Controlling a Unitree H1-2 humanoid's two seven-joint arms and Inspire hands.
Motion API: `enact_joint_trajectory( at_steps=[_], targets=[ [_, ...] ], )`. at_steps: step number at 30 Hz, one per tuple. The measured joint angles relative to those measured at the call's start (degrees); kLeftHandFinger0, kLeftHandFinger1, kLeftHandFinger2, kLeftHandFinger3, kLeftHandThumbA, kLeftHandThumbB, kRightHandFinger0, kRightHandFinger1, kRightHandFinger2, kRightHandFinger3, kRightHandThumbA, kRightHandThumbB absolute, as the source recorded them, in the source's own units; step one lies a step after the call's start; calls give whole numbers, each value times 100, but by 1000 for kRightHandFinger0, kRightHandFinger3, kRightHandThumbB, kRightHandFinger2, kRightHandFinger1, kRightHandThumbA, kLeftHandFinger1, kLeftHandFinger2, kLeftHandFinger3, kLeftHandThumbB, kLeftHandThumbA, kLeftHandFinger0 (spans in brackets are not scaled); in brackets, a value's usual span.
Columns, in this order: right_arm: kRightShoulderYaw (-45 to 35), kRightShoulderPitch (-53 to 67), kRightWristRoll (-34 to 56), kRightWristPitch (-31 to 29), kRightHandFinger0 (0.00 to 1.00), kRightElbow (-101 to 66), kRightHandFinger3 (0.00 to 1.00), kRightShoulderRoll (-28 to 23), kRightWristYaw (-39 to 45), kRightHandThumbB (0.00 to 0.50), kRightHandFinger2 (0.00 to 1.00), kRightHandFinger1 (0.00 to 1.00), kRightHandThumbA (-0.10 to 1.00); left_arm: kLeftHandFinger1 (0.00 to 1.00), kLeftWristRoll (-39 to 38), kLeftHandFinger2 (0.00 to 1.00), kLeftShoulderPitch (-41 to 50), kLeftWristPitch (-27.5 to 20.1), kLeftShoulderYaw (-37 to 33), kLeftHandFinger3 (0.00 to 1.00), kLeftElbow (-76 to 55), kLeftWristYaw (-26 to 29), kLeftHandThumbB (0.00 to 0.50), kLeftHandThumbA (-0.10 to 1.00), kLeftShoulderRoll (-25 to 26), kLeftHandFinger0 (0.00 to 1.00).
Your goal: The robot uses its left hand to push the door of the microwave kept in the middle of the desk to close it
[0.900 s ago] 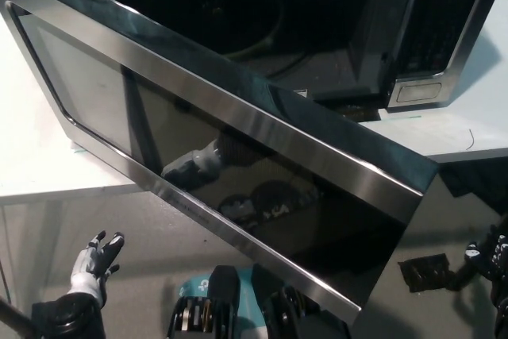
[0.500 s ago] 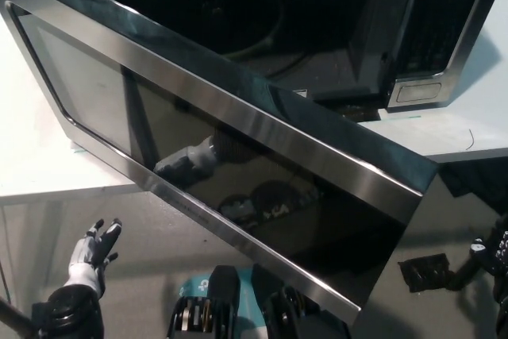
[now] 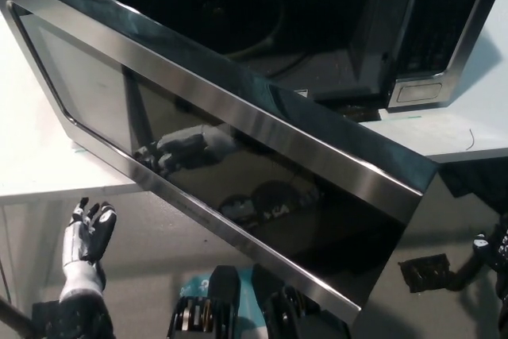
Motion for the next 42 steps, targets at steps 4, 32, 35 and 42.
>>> enact_joint_trajectory(
  at_steps=[4,32,35,42],
  targets=[
    [13,1,14,-1,1000,19,1000,-29,-5,99,1000,1000,307,1000,57,1000,436,398,27,1000,-893,95,0,424,-192,1000],
    [57,-2,41,-12,1000,15,1000,-113,-4,50,1000,1000,311,1000,-1323,1000,2026,779,-1356,1000,-3976,631,0,591,727,1000],
    [57,13,42,-3,1000,19,1000,-111,-5,23,1000,1000,315,1000,-1042,1000,2005,504,-1511,1000,-3885,559,9,592,896,1000],
    [34,29,54,11,921,18,1000,-91,4,0,1000,951,246,1000,-348,1000,1772,-53,-1755,1000,-3732,501,0,566,1153,1000]
  ],
)
